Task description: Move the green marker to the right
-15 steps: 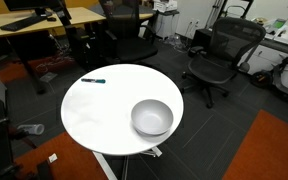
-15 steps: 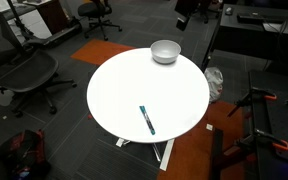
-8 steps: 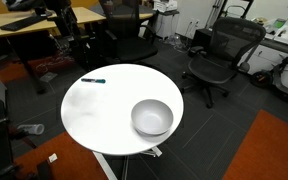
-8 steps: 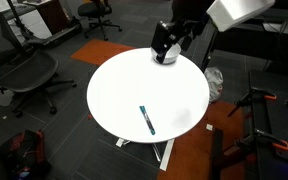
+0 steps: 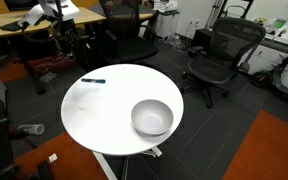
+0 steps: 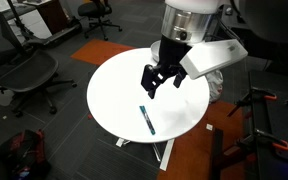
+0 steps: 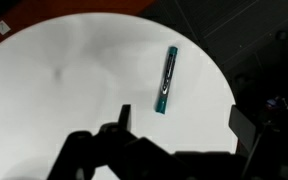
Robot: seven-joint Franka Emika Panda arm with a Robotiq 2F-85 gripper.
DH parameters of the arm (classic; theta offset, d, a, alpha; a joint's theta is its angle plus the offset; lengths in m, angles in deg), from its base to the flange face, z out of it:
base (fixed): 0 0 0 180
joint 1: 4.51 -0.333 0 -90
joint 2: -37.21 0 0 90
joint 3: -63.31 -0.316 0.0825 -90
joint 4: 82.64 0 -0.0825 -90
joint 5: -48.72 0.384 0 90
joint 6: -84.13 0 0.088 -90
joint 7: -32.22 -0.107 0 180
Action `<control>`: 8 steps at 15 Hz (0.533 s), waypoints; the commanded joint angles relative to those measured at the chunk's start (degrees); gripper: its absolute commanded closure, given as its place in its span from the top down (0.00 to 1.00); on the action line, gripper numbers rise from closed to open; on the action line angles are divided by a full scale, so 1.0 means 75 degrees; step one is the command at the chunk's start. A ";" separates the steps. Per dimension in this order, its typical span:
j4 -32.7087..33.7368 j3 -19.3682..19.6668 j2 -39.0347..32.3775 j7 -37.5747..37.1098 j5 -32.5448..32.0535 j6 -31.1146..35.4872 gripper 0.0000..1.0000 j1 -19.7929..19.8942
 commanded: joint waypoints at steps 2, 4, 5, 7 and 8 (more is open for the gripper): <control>0.0501 0.0221 -0.0834 -0.0059 0.0330 0.0194 1.00 -0.0352; 0.0669 0.0341 -0.1156 -0.0141 0.0228 0.0269 1.00 -0.0480; 0.0746 0.0394 -0.1322 -0.0160 0.0216 0.0308 1.00 -0.0538; 0.0907 0.0512 -0.1637 -0.0191 0.0171 0.0357 1.00 -0.0677; 0.0940 0.0562 -0.1764 -0.0186 0.0180 0.0464 1.00 -0.0735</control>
